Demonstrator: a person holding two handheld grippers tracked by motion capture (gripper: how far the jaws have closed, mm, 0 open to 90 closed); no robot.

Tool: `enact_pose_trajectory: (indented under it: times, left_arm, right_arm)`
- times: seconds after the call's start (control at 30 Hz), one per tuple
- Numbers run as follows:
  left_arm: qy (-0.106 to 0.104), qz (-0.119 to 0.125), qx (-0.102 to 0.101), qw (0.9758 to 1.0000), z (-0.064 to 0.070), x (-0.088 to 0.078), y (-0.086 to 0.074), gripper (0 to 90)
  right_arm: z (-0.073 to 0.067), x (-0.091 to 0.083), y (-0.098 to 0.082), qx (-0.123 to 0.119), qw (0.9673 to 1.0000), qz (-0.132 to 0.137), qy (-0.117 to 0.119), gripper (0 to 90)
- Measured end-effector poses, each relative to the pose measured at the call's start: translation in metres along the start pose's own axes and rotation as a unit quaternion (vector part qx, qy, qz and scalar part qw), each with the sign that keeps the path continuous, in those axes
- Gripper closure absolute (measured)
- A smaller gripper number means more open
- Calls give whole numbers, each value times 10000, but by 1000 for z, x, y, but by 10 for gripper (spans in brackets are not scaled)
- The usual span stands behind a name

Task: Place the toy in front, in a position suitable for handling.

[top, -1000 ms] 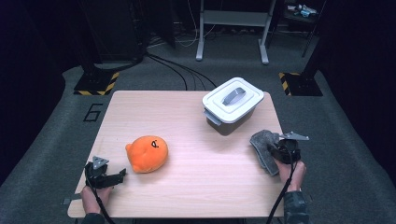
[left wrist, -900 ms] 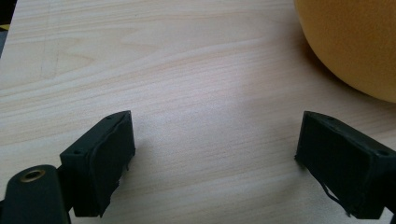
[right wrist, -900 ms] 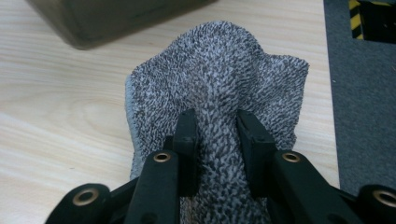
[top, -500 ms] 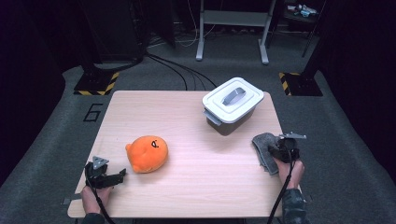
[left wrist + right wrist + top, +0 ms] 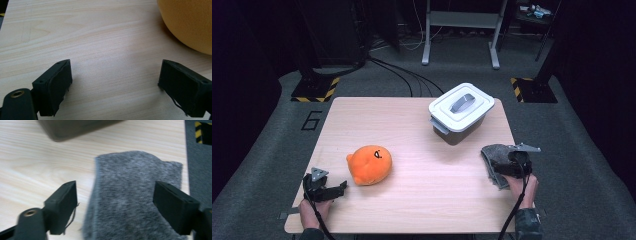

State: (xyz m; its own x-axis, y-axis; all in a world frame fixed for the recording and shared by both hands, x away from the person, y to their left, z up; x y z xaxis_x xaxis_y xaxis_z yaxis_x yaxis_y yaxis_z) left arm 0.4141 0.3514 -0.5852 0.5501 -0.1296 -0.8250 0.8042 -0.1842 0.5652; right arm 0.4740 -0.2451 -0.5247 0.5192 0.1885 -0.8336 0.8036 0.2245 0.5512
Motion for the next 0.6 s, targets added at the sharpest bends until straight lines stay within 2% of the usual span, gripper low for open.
enact_pose_trajectory:
  times: [0.1, 0.27, 0.37, 0.47, 0.6]
  left_arm:
    - [-12, -1, -2, 10000, 0, 0, 0, 111]
    - [-4, 5, 21, 10000, 1, 0, 0, 110]
    - [58, -21, 117, 9999, 1, -1, -1, 110]
    - [99, 5, 108, 9999, 2, -2, -1, 110]
    - [12, -10, 98, 10000, 4, -2, -2, 109]
  right_arm:
    - [-12, -6, -2, -56, 9999, 67, 136, 139]
    - [-35, -9, -9, -295, 9991, 114, 276, 113]
    - [-54, -3, -19, -464, 9982, 62, 383, 93]
    - [-69, 3, -26, -602, 9972, 22, 454, 89]
    - [-91, 17, -36, -863, 9939, -94, 687, 73]
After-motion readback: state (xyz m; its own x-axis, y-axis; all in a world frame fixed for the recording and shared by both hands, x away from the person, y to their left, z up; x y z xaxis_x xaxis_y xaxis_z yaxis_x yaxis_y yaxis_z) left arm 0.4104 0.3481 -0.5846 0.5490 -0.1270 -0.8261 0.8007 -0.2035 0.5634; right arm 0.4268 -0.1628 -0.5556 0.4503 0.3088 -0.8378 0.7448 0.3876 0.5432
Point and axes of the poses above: each handheld gripper's, and its own axes: x roughly forward along the jaws, y roughly out of its top, z roughly to its right, the point moved 8 cm from there along x, roughly forward along the jaws, and after that the axes turned 14 degrees about -z, right-handed, at the moved point
